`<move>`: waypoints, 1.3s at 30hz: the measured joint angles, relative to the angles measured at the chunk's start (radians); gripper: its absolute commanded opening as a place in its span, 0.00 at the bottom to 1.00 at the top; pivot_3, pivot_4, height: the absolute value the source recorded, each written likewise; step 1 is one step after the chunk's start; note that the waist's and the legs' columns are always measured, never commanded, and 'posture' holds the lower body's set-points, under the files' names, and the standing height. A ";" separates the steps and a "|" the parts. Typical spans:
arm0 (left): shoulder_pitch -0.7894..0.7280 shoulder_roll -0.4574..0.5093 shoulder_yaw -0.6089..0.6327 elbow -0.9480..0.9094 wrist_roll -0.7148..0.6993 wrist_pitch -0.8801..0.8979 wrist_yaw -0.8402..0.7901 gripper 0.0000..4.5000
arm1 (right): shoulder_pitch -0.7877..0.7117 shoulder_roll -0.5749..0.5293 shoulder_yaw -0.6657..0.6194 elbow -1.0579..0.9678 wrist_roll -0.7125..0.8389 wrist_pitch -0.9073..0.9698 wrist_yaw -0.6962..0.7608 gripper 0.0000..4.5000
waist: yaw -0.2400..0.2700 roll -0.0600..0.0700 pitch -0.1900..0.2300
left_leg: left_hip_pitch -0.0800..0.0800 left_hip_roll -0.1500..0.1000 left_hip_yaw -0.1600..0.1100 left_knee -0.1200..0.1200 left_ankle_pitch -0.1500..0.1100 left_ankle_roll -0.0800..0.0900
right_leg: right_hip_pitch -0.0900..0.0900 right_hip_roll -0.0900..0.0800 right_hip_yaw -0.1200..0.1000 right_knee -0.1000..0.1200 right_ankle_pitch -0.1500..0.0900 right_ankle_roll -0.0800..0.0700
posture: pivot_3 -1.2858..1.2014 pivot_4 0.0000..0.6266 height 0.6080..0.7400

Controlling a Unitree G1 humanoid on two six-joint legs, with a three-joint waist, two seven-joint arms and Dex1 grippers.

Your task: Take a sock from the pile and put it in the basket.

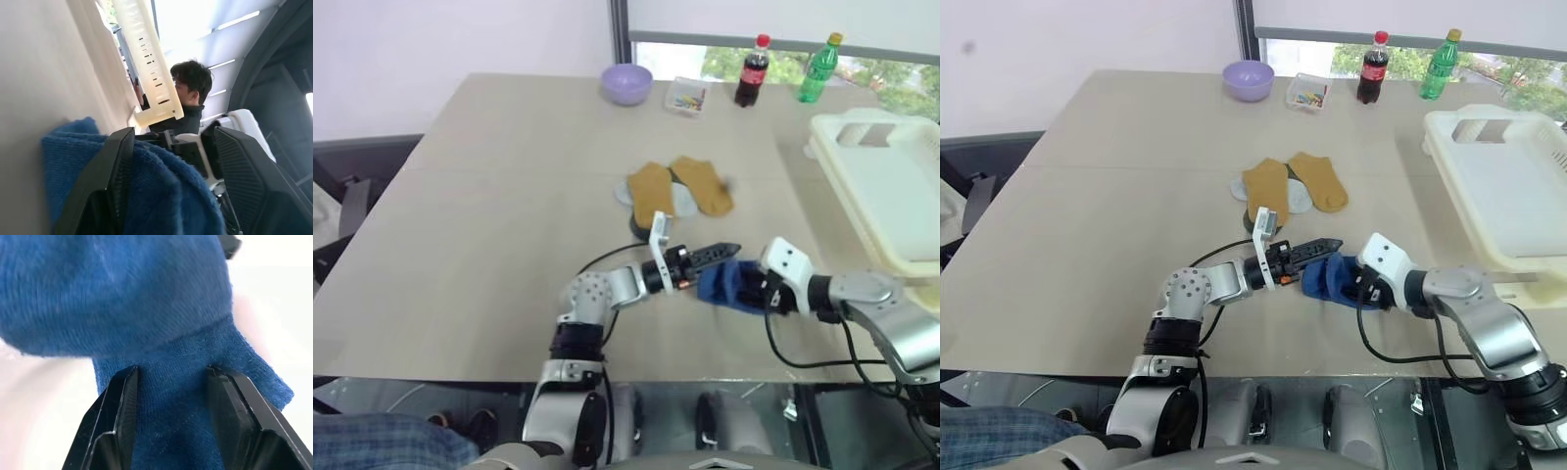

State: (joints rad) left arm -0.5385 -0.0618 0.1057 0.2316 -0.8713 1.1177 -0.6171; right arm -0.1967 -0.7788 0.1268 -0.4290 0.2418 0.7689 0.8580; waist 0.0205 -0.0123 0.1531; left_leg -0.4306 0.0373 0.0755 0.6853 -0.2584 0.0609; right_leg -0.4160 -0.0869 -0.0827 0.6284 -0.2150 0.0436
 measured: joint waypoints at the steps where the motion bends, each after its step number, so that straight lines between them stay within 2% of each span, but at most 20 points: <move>1: -0.003 -0.002 -0.001 0.003 0.004 -0.003 0.000 0.61 | 0.006 -0.006 -0.014 -0.013 0.008 0.014 0.000 0.50 | 0.000 0.000 0.000 | 0.000 0.000 0.000 0.000 0.000 0.000 | 0.000 0.000 0.000 0.000 0.000 0.000 | 0.52 0.24 0.95; 9: -0.038 -0.026 -0.008 0.061 0.017 -0.019 -0.004 0.61 | 0.044 -0.050 -0.184 -0.125 0.136 0.143 0.002 0.50 | 0.001 0.000 0.001 | -0.001 0.000 -0.002 0.000 -0.002 0.004 | 0.000 0.001 -0.001 -0.001 0.000 0.000 | 0.52 0.24 0.95; 19: -0.069 -0.069 -0.010 0.101 0.032 -0.048 -0.009 0.61 | 0.167 -0.123 -0.379 -0.144 0.268 0.188 0.034 0.50 | 0.004 0.000 0.001 | -0.001 0.000 -0.002 0.000 -0.003 0.004 | 0.000 0.001 -0.002 -0.001 0.000 0.000 | 0.52 0.24 0.95; 26: -0.111 -0.075 -0.057 0.242 0.111 -0.175 -0.052 0.61 | 0.199 -0.117 -0.501 -0.173 0.417 0.238 0.040 0.50 | 0.005 0.000 0.001 | -0.001 0.000 -0.002 0.001 -0.003 0.005 | 0.000 0.001 -0.002 -0.001 0.000 0.000 | 0.52 0.24 0.95; 29: -0.137 -0.075 -0.086 0.311 0.169 -0.264 -0.069 0.62 | 0.183 -0.073 -0.522 -0.182 0.472 0.299 -0.030 0.67 | 0.005 0.000 0.001 | 0.000 0.000 -0.002 0.001 -0.003 0.005 | 0.000 0.001 -0.001 -0.001 0.000 0.000 | 0.52 0.24 0.95; 31: -0.153 -0.075 -0.102 0.345 0.193 -0.308 -0.084 0.62 | 0.163 -0.049 -0.521 -0.183 0.487 0.337 -0.092 0.86 | 0.006 0.000 0.000 | -0.001 0.000 -0.002 0.001 -0.003 0.005 | 0.000 0.001 -0.001 0.000 0.000 0.000 | 0.52 0.24 0.95; 32: -0.163 -0.075 -0.106 0.368 0.207 -0.335 -0.090 0.62 | 0.137 -0.037 -0.516 -0.186 0.488 0.365 -0.139 0.99 | 0.006 0.000 0.000 | -0.001 0.000 -0.002 0.001 -0.003 0.005 | 0.000 0.001 -0.001 0.000 0.000 -0.001 | 0.52 0.24 0.95; 39: -0.186 -0.075 -0.114 0.418 0.221 -0.409 -0.103 0.62 | 0.025 0.040 -0.433 -0.270 0.531 0.553 -0.351 0.99 | 0.007 0.000 0.000 | -0.001 0.000 -0.002 0.001 -0.003 0.005 | 0.000 0.001 -0.001 0.000 -0.001 -0.001 | 0.52 0.24 0.95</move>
State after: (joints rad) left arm -0.7242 -0.1367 -0.0086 0.6499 -0.6506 0.7087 -0.7196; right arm -0.1721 -0.7385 -0.3064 -0.6987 0.7727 1.3215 0.5066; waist 0.0275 -0.0119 0.1533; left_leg -0.4314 0.0375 0.0732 0.6863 -0.2612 0.0659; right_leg -0.4157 -0.0861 -0.0842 0.6285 -0.2156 0.0421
